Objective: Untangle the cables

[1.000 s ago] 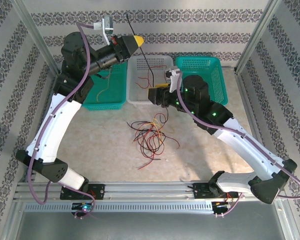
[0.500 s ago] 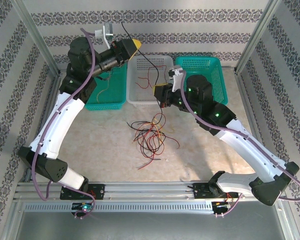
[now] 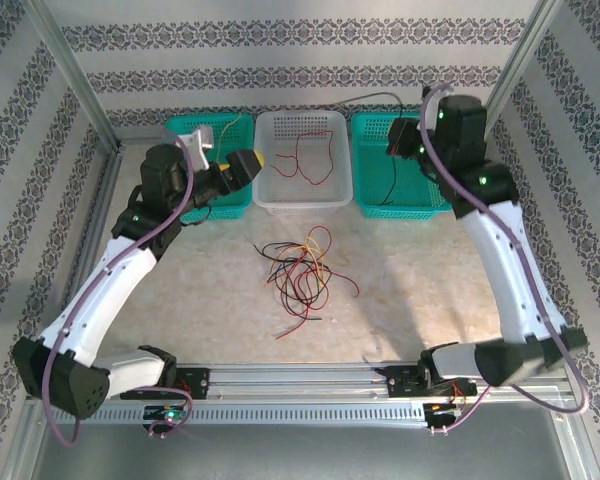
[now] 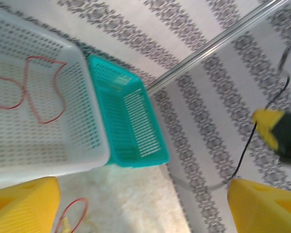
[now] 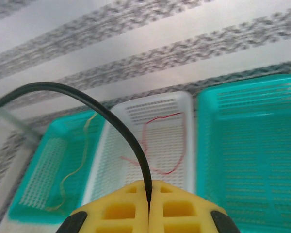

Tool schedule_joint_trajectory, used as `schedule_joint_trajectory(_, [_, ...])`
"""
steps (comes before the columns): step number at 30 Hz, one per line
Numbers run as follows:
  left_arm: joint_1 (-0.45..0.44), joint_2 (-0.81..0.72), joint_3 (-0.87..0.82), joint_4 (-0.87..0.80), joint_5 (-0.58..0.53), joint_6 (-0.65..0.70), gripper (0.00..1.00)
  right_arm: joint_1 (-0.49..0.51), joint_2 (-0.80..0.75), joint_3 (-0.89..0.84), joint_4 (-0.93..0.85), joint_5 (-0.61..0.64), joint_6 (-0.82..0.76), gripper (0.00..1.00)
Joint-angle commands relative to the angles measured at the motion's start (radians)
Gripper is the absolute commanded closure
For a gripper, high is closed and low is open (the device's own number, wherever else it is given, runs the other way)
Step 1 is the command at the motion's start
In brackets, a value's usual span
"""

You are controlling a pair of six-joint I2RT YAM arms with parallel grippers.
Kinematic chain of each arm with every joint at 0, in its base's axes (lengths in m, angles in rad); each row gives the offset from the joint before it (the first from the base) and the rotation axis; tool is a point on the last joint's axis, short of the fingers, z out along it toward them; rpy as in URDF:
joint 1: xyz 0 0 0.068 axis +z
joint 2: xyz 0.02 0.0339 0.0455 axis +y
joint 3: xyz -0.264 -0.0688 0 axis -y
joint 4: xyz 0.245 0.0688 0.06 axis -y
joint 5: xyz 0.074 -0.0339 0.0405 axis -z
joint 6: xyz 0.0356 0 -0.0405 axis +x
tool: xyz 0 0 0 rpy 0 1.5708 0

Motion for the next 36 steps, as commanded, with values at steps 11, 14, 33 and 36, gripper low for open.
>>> schedule_joint_trajectory(11, [0.009,-0.173,-0.285,-0.157,-0.111,0.133,0.13,-0.169,0.524,0.402,-0.153,0.031,-0.014,1.0])
schedule_joint_trajectory(14, [0.009,-0.183,-0.311,-0.154,-0.108,0.12,0.16,-0.194,0.609,0.475,-0.181,0.039,-0.012,1.0])
schedule_joint_trajectory(33, [0.009,-0.164,-0.361,-0.155,-0.123,0.074,0.24,-0.225,0.674,0.393,-0.228,0.131,-0.055,0.25])
schedule_joint_trajectory(36, [0.009,-0.165,-0.346,-0.207,-0.173,0.083,0.23,-0.207,0.64,0.462,-0.297,0.161,-0.046,0.2])
